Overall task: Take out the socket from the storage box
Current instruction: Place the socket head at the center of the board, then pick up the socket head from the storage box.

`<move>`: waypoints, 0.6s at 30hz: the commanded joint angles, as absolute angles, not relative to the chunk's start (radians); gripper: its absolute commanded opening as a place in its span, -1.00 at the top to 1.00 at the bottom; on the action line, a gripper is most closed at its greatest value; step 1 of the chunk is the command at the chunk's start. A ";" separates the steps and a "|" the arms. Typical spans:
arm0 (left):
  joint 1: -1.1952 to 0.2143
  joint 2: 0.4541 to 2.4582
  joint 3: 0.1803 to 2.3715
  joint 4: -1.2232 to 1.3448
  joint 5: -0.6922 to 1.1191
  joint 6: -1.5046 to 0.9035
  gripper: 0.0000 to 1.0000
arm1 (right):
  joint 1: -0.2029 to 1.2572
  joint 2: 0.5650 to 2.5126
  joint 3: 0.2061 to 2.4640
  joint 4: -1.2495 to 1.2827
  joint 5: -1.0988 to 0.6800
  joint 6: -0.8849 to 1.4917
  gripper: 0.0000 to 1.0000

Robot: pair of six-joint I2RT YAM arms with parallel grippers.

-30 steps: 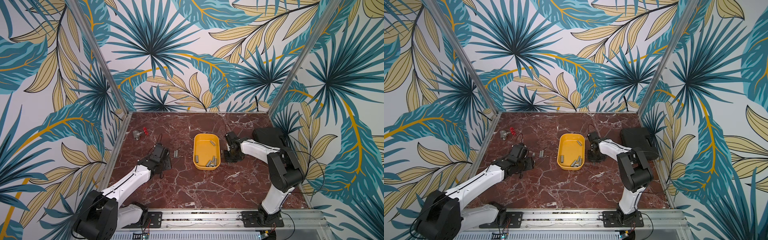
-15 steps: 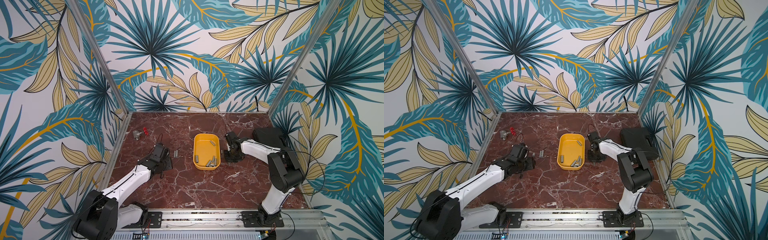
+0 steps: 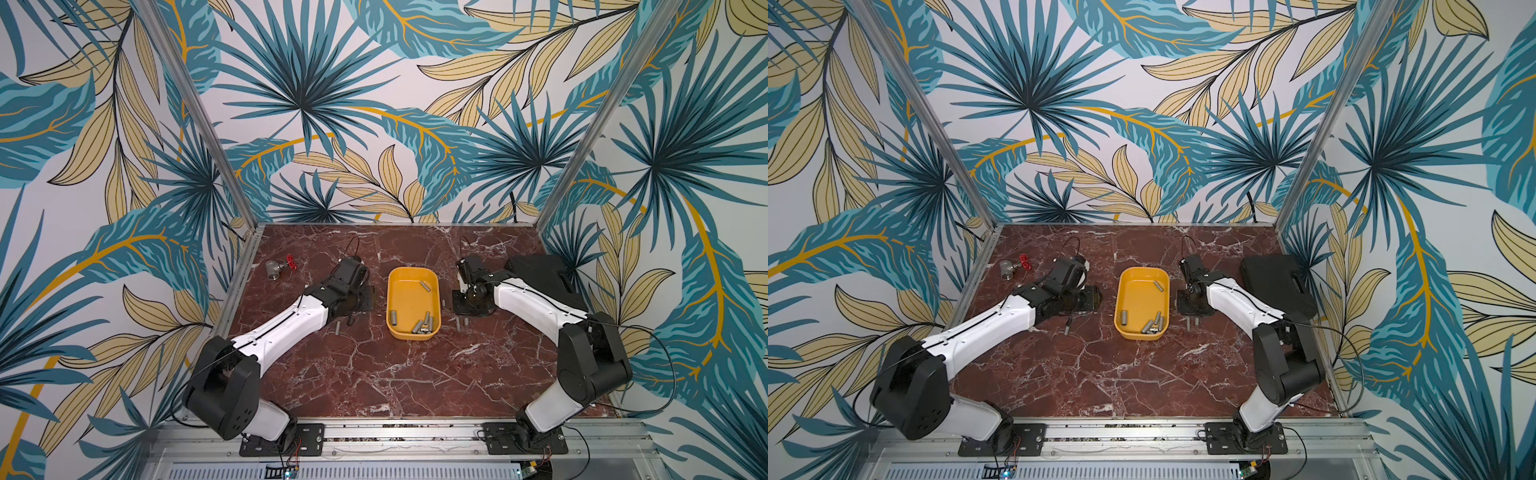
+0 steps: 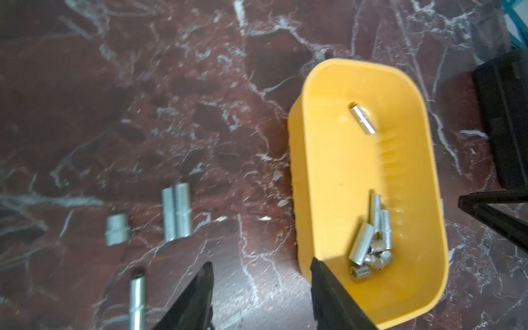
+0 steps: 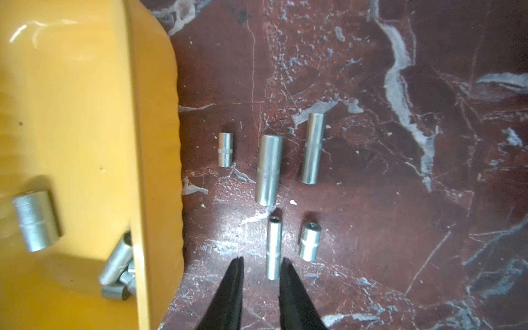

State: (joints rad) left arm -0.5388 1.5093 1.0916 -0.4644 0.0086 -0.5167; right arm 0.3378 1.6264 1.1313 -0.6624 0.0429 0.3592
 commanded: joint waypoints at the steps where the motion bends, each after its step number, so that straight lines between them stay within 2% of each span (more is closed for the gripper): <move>1: -0.582 1.599 1.245 -0.485 0.027 -0.469 -0.15 | 0.325 1.577 1.142 -0.700 0.059 0.364 0.50; 9: -0.671 1.898 1.580 -0.574 0.015 -0.448 -0.15 | 0.275 1.499 1.094 -0.690 0.020 0.374 0.50; 18: -0.695 2.135 1.814 -0.626 0.011 -0.475 -0.16 | 0.244 1.446 1.046 -0.690 0.005 0.374 0.50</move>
State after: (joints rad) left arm -0.6926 2.1025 1.7271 -0.5865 0.0158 -0.4652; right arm 0.2516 1.4723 1.0782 -0.6788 0.0177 0.3630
